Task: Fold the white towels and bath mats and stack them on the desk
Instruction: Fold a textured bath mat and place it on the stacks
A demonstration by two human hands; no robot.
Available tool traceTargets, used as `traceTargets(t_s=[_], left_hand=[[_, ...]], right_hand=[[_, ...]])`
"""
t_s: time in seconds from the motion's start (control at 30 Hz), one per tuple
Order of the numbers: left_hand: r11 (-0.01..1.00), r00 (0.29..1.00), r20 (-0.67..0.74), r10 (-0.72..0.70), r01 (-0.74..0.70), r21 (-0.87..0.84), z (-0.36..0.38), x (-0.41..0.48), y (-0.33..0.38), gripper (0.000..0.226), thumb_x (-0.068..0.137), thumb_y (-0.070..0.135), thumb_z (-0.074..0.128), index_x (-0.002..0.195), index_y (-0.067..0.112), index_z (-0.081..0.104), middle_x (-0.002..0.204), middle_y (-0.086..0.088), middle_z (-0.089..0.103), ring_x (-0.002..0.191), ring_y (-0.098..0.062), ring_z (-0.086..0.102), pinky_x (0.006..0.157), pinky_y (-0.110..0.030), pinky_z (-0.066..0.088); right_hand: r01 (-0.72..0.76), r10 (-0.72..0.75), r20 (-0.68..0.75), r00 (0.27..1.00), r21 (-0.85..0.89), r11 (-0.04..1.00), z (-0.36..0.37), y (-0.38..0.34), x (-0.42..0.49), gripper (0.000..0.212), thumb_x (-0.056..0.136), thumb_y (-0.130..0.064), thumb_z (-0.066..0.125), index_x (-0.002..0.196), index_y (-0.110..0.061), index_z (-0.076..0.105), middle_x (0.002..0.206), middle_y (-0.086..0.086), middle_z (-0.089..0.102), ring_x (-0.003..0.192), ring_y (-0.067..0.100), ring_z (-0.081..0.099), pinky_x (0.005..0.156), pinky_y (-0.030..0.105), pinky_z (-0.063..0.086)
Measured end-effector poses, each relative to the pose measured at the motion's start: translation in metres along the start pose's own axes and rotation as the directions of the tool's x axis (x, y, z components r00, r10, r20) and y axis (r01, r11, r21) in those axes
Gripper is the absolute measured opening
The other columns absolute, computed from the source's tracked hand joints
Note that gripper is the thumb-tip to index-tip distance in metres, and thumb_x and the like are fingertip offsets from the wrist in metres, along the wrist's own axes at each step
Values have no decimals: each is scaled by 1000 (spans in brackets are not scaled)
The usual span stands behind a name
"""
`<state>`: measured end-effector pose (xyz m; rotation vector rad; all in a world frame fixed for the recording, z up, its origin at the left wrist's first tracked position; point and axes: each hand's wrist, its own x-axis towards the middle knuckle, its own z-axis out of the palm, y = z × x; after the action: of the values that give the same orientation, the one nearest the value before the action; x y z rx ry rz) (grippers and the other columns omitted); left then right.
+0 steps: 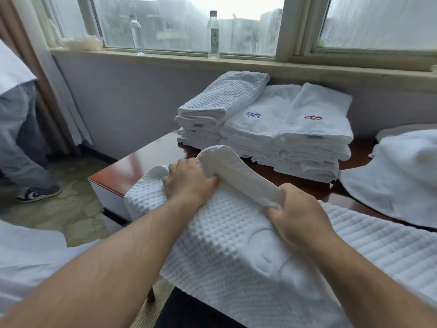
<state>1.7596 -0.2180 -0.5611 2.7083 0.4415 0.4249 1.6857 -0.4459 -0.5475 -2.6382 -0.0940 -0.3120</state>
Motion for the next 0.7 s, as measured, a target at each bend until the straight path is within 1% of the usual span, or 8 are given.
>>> traceTargets(t_s=[0.13,0.23,0.33,0.43,0.5,0.57,0.63,0.7], left_hand=[[967,997,-59,44,-58,-246,-8,5,-8,6,84,26,57,82,21,60,95,-9,65,102,-36,57,79,-40,47],[890,1000,21,16,-4,-456,-29,18,-27,21,84,16,57,65,24,59,73,-6,65,84,-31,64,67,-32,44],[771,998,62,-28,61,-634,-54,29,-57,22,87,21,64,74,38,70,72,14,68,75,-11,62,68,-23,49],[675,987,128,-95,159,-720,-66,30,-86,8,93,40,67,88,37,72,87,14,70,82,-11,63,70,-25,50],[563,942,268,-203,336,-755,-68,27,-97,23,98,46,56,101,27,70,96,4,63,78,-16,60,63,-27,47],[414,885,386,-259,463,-784,-74,24,-98,31,101,47,47,103,21,62,103,-6,56,75,-20,61,62,-28,50],[328,833,487,-263,552,-766,-80,24,-94,42,99,54,47,110,15,56,107,-12,56,76,-24,64,60,-30,56],[324,801,539,-259,598,-733,-84,23,-87,44,96,53,55,116,14,55,112,-15,59,78,-26,66,53,-28,57]], right_hand=[[187,-184,-150,972,11,982,8,5,-12,20,87,-37,71,95,-23,60,83,-8,57,78,20,55,72,38,44],[307,-311,-225,924,-52,950,11,4,-14,17,90,-35,64,81,-21,59,74,-7,53,69,21,51,65,34,36],[414,-434,-301,849,-131,901,12,-1,-14,17,89,-28,60,77,-16,60,70,-5,52,64,22,49,65,32,30],[514,-554,-272,787,-208,832,12,-6,-17,20,90,-21,63,73,-12,63,70,-1,53,65,24,52,64,33,32],[487,-525,-145,839,-231,842,11,-11,-16,23,94,-27,62,77,-11,66,75,2,56,72,28,57,66,39,45],[386,-402,4,916,-289,876,10,-19,-14,29,91,-46,59,95,-19,66,88,-2,59,87,24,58,73,39,49],[324,-331,41,943,-343,881,12,-31,-12,42,90,-58,54,115,-25,61,101,-4,59,96,19,57,79,36,49],[325,-346,10,938,-372,870,18,-43,-11,52,91,-58,56,129,-23,56,104,-1,58,93,20,57,76,36,50]])
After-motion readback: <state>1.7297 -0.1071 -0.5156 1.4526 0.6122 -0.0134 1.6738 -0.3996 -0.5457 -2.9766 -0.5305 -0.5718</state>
